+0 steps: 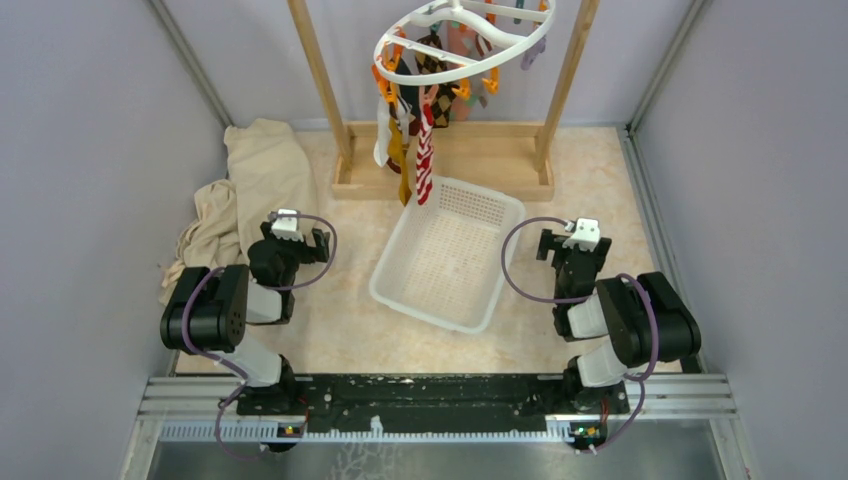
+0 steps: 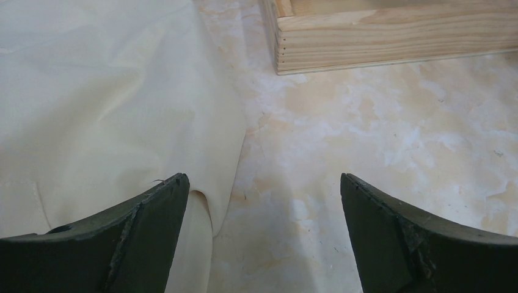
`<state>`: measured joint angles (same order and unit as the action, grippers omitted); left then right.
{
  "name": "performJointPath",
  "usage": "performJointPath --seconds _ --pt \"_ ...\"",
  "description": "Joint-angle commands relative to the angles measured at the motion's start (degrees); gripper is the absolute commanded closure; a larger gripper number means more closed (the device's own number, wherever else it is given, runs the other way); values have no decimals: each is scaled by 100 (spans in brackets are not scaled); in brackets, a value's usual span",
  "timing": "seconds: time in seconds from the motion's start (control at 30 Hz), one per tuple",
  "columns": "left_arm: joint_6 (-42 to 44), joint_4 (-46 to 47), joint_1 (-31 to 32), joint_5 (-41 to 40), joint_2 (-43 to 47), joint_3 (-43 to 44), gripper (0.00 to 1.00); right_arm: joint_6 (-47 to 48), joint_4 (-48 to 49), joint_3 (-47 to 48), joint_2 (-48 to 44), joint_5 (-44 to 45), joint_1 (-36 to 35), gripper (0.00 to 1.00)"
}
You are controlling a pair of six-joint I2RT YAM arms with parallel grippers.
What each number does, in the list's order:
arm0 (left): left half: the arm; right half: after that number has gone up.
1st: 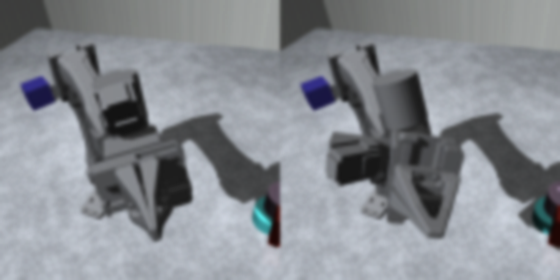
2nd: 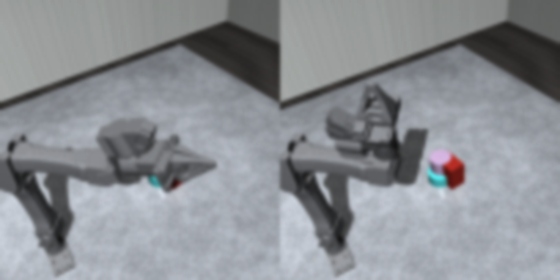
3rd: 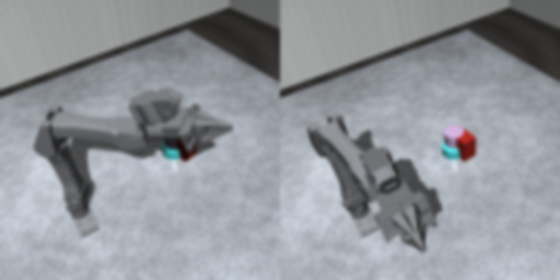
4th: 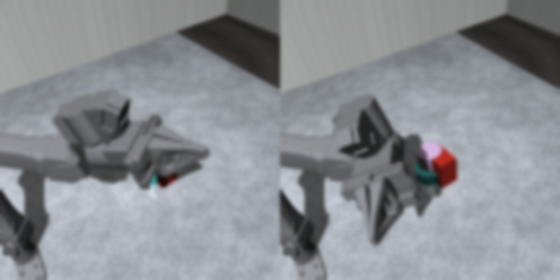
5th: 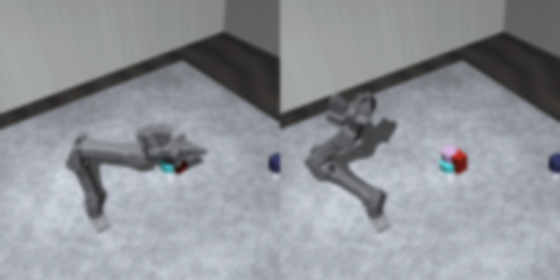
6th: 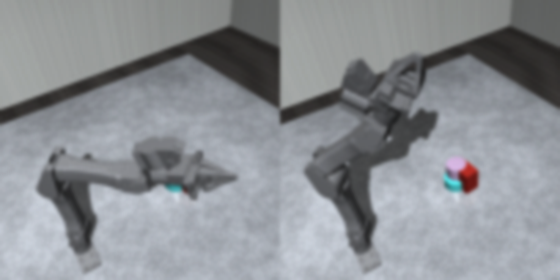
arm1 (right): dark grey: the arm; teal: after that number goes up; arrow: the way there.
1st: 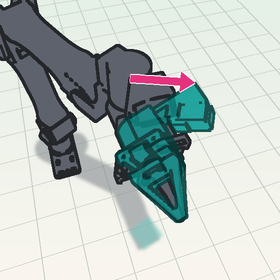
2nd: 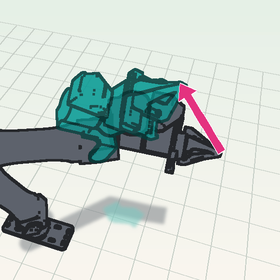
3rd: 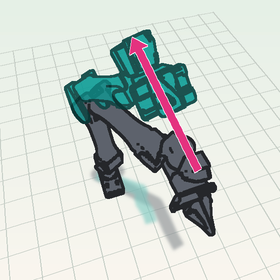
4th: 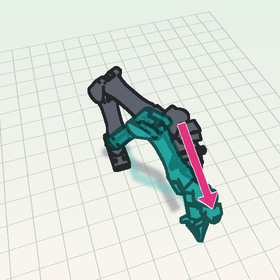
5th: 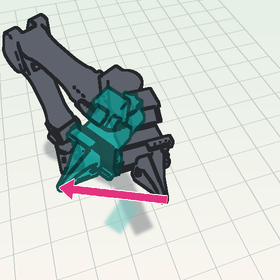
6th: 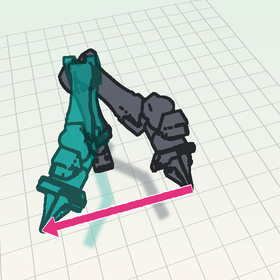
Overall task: Remove the socks clipped to the hanger
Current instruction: Move the bin to the center of the board.
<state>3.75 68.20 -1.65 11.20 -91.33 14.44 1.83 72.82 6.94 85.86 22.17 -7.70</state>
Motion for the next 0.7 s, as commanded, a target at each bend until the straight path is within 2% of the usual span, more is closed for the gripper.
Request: performJointPath --seconds 0.0,0.2,0.33,0.47,0.57,0.67 --pt "61 264 5 211 62 11 1 -46 444 77 -163 -85 47 1" --pt "193 -14 7 501 167 111 1 -101 1412 -588 -497 156 47 1" --pt "238 -13 10 615 285 68 1 -43 1187 -650 -1044 207 2 1" --pt "263 69 34 646 477 -82 1 -85 -7 -600 -1949 262 -129 2" --pt "398 155 105 761 710 -241 1 -391 -1810 -294 -2999 110 -308 1" --pt "465 -326 301 644 1072 -185 1 -738 -3283 43 -4009 -400 -318 2"
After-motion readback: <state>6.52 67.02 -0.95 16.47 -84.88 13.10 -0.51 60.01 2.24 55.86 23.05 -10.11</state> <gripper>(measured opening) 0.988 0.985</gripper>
